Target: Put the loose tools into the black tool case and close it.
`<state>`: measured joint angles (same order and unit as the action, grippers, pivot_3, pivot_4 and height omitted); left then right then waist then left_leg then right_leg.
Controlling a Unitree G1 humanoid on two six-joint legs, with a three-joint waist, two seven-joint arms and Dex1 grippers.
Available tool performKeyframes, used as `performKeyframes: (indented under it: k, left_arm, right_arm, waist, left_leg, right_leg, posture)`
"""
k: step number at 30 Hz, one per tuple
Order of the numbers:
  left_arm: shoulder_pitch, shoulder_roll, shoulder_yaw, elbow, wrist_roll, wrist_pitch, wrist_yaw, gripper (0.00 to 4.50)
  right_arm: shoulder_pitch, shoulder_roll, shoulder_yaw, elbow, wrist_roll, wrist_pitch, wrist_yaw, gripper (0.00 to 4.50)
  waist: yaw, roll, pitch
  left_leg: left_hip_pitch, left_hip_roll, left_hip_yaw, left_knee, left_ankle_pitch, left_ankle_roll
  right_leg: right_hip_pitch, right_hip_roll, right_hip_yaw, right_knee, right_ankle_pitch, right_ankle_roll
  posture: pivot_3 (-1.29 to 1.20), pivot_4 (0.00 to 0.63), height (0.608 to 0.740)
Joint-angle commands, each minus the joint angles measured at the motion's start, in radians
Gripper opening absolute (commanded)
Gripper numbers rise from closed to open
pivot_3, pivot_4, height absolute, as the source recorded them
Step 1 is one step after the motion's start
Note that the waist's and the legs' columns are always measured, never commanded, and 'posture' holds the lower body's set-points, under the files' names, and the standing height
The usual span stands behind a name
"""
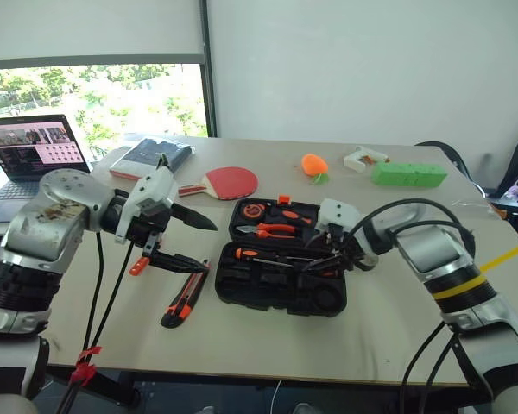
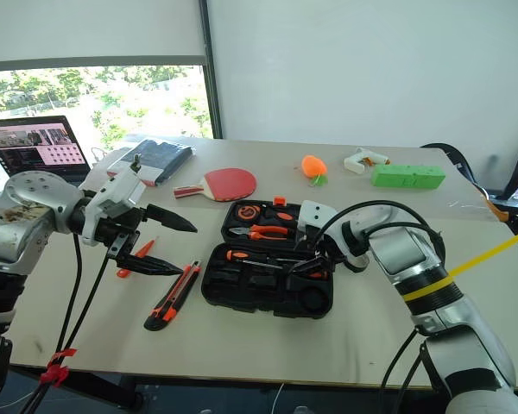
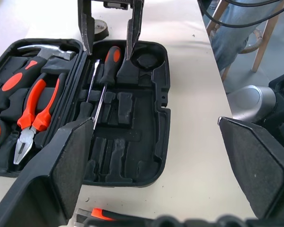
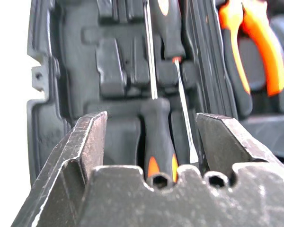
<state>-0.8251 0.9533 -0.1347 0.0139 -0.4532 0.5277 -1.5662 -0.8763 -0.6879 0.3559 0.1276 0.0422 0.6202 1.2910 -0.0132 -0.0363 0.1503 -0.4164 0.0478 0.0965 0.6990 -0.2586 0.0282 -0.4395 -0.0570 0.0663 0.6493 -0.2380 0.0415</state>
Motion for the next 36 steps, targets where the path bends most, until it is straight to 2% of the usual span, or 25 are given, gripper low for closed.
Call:
performKeyframes:
  k: [1,5,6,7,31,36]
  left_arm:
    - [-0.028,0.002,0.016,-0.010,0.005,-0.016,-0.009,4.50]
    - [-0.032,0.006,0.018,-0.011,0.008,-0.010,-0.012,4.50]
    - [-0.032,0.007,0.018,-0.013,0.008,-0.008,-0.012,4.50]
    - [-0.033,0.008,0.018,-0.014,0.008,-0.007,-0.012,4.50]
    - [-0.033,-0.001,0.020,-0.030,0.015,0.009,0.000,4.50]
    - [-0.015,-0.004,0.016,-0.040,0.018,0.007,0.009,4.50]
  right_arm:
    - [0.014,0.003,-0.005,-0.004,-0.011,-0.023,-0.029,1.77]
    - [0.024,0.020,0.008,0.019,-0.023,-0.044,-0.054,0.40]
    - [0.024,0.025,0.009,0.024,-0.025,-0.046,-0.058,0.11]
    - [0.025,0.029,0.011,0.029,-0.027,-0.050,-0.062,0.04]
    - [0.064,0.115,0.083,0.141,-0.101,-0.124,-0.093,0.04]
    - [0.076,0.112,0.054,0.118,-0.092,-0.129,-0.104,0.04]
  waist:
    - [0.000,0.000,0.000]
    - [0.000,0.000,0.000]
    - [0.000,0.000,0.000]
    - [0.000,0.000,0.000]
    - [-0.013,-0.001,-0.001]
    - [-0.016,-0.001,-0.001]
  left_leg:
    - [0.000,0.000,0.000,0.000,0.000,0.000]
    - [0.000,0.000,0.000,0.000,0.000,0.000]
    - [0.000,0.000,0.000,0.000,0.000,0.000]
    - [0.000,0.000,0.000,0.000,0.000,0.000]
    - [0.003,0.001,0.000,0.000,0.000,-0.001]
    - [0.008,0.001,0.000,0.000,0.000,-0.001]
  right_leg:
    - [0.000,0.000,0.000,0.000,0.000,0.000]
    - [0.000,0.000,0.000,0.000,0.000,0.000]
    - [0.000,0.000,0.000,0.000,0.000,0.000]
    - [0.000,0.000,0.000,0.000,0.000,0.000]
    - [0.002,0.001,0.000,0.002,0.001,-0.001]
    - [0.006,0.001,0.000,0.002,0.001,-0.001]
  posture:
    - [0.00,0.150,0.736]
    - [0.00,0.150,0.736]
    - [0.00,0.150,0.736]
    - [0.00,0.150,0.736]
    - [0.00,0.150,0.736]
    - [0.00,0.150,0.736]
